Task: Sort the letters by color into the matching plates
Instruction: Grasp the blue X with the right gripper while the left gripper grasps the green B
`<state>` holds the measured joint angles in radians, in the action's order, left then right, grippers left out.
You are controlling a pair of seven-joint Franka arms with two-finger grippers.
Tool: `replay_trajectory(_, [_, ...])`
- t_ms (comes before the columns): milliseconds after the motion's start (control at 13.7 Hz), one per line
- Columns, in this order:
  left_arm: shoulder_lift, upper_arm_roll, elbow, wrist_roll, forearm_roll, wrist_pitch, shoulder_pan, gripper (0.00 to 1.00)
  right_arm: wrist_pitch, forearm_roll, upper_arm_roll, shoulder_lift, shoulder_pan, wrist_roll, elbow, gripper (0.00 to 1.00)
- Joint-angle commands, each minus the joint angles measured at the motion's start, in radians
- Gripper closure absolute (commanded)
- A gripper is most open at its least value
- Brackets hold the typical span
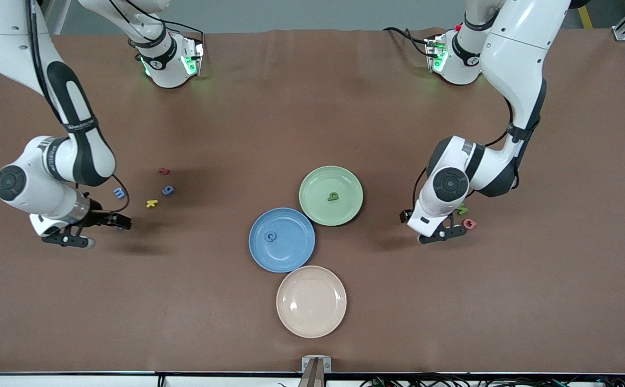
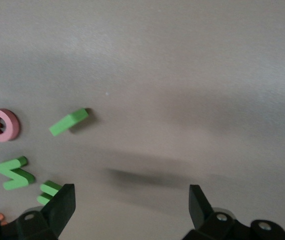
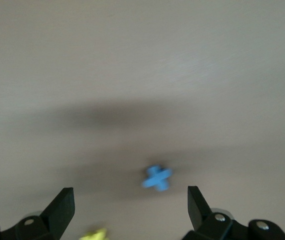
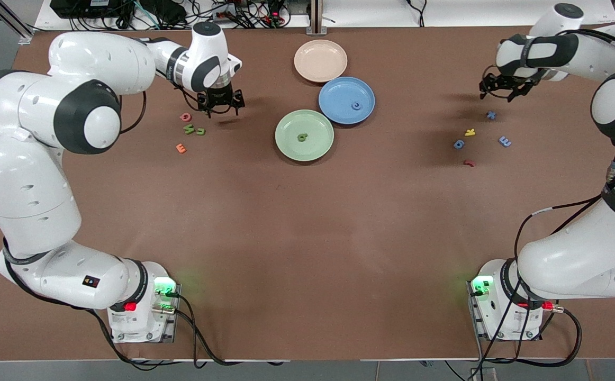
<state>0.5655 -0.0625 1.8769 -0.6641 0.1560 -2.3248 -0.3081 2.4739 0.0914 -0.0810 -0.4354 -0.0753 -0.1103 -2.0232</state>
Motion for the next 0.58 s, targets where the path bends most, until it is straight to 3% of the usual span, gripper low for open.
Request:
replay_trajectory(0, [-0.016, -0.005, 0.033, 0.015, 0.028, -0.076, 0.040, 0.00, 0.084, -0.013, 0.026, -0.014, -0.060, -0.090, -0.032, 0.00])
replay_trajectory(509, [0.042, -0.006, 0.021, 0.001, 0.047, -0.177, 0.073, 0.00, 0.120, 0.013, 0.037, -0.066, -0.060, -0.086, -0.069, 0.04])
